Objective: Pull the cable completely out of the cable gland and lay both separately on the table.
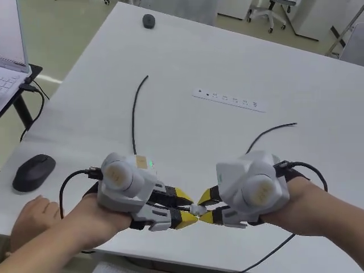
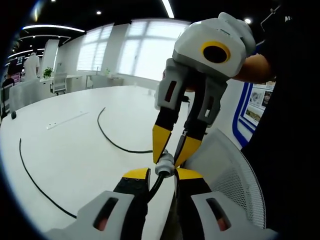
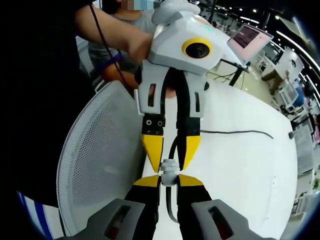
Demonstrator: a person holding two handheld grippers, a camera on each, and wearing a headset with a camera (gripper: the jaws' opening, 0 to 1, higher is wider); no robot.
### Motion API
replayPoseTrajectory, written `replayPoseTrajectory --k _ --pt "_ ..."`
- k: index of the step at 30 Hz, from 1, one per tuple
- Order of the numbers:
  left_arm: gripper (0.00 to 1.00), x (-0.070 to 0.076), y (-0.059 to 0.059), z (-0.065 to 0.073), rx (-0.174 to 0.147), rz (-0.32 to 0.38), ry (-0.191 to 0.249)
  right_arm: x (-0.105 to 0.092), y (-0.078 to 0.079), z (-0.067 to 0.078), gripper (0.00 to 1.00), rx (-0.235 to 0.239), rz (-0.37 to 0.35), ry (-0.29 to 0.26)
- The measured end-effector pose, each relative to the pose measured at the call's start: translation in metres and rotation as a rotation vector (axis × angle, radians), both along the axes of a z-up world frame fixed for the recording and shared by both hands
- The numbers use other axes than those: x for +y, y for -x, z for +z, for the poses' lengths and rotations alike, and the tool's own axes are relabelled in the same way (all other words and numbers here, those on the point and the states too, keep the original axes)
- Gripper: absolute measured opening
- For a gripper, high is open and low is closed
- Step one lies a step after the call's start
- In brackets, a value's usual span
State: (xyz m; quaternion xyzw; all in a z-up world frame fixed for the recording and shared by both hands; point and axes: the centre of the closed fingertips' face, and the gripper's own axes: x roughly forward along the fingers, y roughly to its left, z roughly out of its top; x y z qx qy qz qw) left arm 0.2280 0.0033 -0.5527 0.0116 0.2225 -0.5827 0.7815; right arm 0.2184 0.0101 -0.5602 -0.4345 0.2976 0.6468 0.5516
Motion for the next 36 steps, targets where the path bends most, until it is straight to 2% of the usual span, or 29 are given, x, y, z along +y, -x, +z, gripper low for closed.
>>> replayPoseTrajectory --k 4,9,18,23,26,30,33,36 --pt "0.19 -0.001 0.001 0.000 -0.006 -0.002 0.001 -0.001 0.001 0.000 0.06 -0.022 0.016 -0.007" --pt "0.17 -0.003 0.004 0.000 0.007 -0.005 0.008 -0.002 0.002 -0.001 0.06 -0.027 0.015 -0.018" --pt "0.16 -0.006 0.005 0.001 -0.052 -0.024 -0.007 -0.005 0.001 0.000 0.07 -0.048 0.025 -0.024" --pt "0.16 -0.007 0.003 0.001 -0.045 -0.024 -0.011 -0.006 -0.001 0.001 0.06 -0.043 0.016 -0.027" --pt "0.16 -0.008 0.001 0.002 -0.049 -0.021 -0.009 -0.006 -0.002 0.001 0.06 -0.045 0.018 -0.031" --pt "0.17 -0.009 0.002 0.002 -0.054 -0.025 -0.002 -0.005 0.001 0.002 0.06 -0.024 0.017 -0.041" --pt "0.16 -0.010 0.003 0.002 -0.058 -0.025 -0.001 -0.006 0.000 0.001 0.06 -0.029 0.018 -0.037" --pt "0.16 -0.010 0.004 0.002 -0.089 -0.031 -0.003 -0.006 0.000 0.001 0.06 -0.023 0.014 -0.038"
